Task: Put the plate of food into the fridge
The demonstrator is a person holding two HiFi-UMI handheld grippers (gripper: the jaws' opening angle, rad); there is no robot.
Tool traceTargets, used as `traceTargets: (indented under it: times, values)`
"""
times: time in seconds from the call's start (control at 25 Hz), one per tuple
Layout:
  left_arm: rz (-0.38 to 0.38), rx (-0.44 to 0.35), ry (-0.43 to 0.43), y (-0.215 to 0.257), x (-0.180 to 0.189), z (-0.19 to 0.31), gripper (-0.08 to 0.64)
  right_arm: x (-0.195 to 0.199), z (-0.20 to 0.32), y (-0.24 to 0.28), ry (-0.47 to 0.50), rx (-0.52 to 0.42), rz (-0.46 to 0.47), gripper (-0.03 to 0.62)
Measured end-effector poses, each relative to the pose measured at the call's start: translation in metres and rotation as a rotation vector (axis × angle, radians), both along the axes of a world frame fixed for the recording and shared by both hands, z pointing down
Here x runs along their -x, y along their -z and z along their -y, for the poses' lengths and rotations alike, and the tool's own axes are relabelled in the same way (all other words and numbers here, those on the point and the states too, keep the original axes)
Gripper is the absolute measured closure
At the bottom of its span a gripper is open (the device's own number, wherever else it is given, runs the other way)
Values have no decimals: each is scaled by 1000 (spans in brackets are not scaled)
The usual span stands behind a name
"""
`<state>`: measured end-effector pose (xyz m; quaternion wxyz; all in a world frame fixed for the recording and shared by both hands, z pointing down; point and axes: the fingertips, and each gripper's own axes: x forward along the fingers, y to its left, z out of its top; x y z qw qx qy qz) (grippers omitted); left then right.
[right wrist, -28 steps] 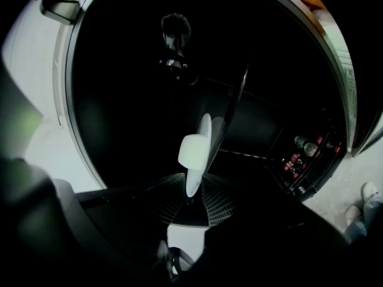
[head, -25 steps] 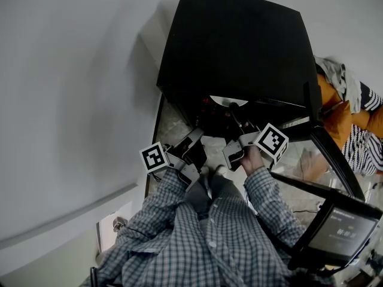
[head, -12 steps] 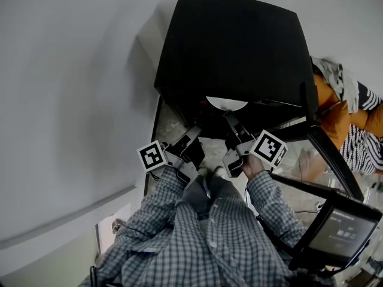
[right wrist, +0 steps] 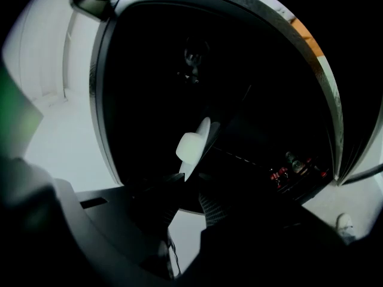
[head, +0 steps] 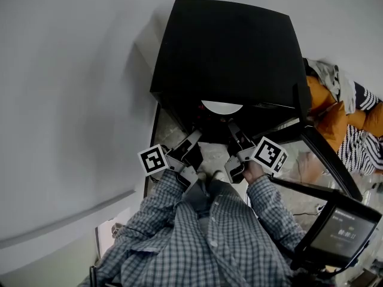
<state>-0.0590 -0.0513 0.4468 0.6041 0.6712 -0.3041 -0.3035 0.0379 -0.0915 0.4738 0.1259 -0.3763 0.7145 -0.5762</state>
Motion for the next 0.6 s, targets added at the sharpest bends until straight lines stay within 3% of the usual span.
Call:
traceTargets:
  times: [0.6]
  values:
    - [3,-5,49,6,9,-11,554,20,24,4,-39,27,27,538]
